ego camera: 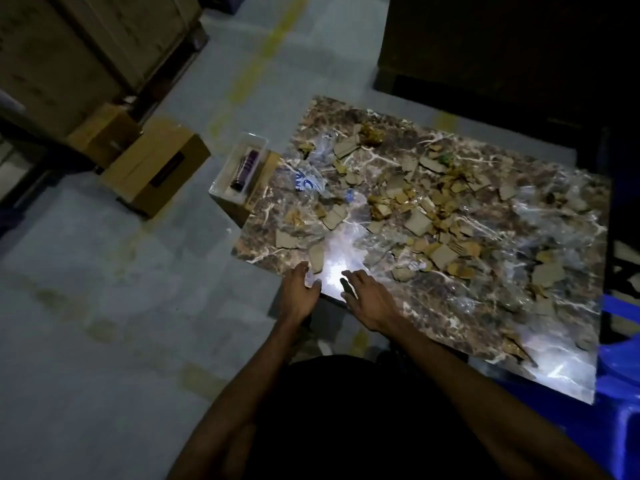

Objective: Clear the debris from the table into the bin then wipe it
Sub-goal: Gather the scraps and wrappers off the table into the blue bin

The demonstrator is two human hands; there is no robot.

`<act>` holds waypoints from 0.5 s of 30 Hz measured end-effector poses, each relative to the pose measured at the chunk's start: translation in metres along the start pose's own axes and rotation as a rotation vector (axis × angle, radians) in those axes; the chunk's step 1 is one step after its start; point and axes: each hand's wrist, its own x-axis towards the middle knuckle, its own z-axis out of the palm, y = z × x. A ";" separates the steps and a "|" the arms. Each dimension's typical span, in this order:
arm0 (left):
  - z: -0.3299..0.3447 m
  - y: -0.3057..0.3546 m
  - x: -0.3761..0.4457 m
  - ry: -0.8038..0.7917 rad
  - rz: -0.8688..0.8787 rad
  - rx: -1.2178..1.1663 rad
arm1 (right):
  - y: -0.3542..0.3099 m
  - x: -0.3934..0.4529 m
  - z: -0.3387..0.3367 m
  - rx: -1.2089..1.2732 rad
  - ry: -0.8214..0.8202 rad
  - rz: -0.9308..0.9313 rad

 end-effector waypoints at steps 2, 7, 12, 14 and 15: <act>-0.015 -0.012 0.020 -0.045 -0.002 0.010 | -0.018 0.023 0.005 0.021 -0.015 0.013; -0.060 -0.031 0.075 -0.051 -0.117 -0.068 | -0.066 0.076 0.021 -0.037 -0.123 -0.026; -0.084 -0.036 0.116 -0.152 -0.093 -0.080 | -0.082 0.103 0.028 -0.035 -0.077 0.215; -0.085 -0.030 0.124 -0.205 -0.035 -0.053 | -0.079 0.101 0.028 -0.006 -0.019 0.326; -0.081 -0.029 0.128 -0.233 -0.005 -0.051 | -0.077 0.099 0.027 0.000 0.017 0.373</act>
